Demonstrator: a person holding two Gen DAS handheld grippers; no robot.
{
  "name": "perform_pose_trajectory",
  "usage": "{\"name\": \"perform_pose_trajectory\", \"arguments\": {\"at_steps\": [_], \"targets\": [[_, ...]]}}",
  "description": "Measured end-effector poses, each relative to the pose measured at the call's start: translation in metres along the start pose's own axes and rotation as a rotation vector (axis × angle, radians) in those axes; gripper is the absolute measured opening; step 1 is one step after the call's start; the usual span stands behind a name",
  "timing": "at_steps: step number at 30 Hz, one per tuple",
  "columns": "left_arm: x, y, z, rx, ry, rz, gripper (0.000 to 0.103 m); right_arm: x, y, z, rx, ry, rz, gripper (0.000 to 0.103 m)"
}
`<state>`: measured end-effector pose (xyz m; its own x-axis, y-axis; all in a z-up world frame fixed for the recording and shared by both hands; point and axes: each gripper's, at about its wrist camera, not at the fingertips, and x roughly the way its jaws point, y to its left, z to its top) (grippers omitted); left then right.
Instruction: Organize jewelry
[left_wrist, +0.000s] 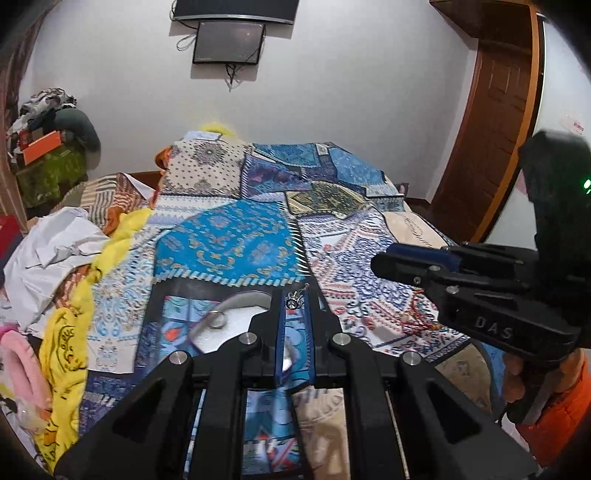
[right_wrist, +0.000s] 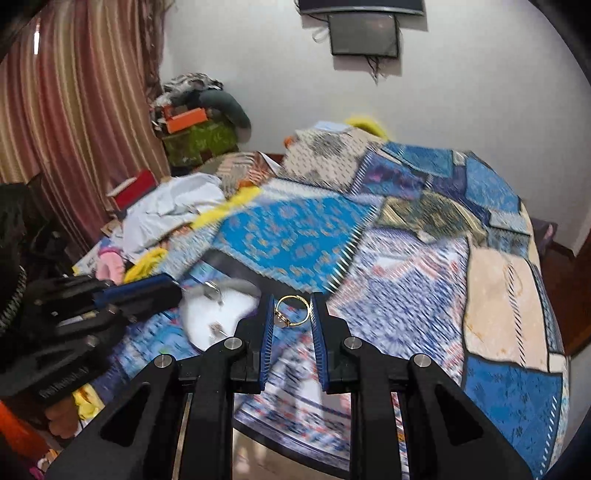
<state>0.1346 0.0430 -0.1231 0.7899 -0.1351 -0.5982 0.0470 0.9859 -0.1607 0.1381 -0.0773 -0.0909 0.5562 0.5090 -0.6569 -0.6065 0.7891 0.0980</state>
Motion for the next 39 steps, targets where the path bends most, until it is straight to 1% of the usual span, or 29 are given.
{"name": "perform_pose_trajectory", "arguments": {"at_steps": [6,11,14,18,26,30,34,39], "targets": [[-0.011,0.025,0.003,-0.025,-0.022,0.046,0.008,0.008,0.028,0.016,-0.026,-0.035,0.058,0.018],[-0.011,0.047,0.003,-0.057,-0.025,0.068,0.008,0.018,0.042,0.02,-0.034,-0.037,0.094,0.018],[-0.004,0.057,0.0,-0.078,-0.007,0.066,0.008,0.031,0.046,0.02,-0.032,-0.015,0.111,0.018],[0.015,0.065,-0.01,-0.101,0.043,0.041,0.008,0.056,0.047,0.016,-0.025,0.041,0.124,0.018],[0.046,0.063,-0.028,-0.107,0.124,0.006,0.008,0.083,0.039,0.007,0.018,0.123,0.133,0.018],[0.055,0.06,-0.031,-0.102,0.14,-0.005,0.008,0.091,0.038,0.002,0.027,0.152,0.138,0.018],[0.059,0.06,-0.032,-0.098,0.143,0.002,0.008,0.098,0.036,0.0,0.041,0.176,0.144,0.018],[0.062,0.061,-0.032,-0.1,0.154,0.007,0.008,0.102,0.035,-0.002,0.053,0.186,0.147,0.018]]}}
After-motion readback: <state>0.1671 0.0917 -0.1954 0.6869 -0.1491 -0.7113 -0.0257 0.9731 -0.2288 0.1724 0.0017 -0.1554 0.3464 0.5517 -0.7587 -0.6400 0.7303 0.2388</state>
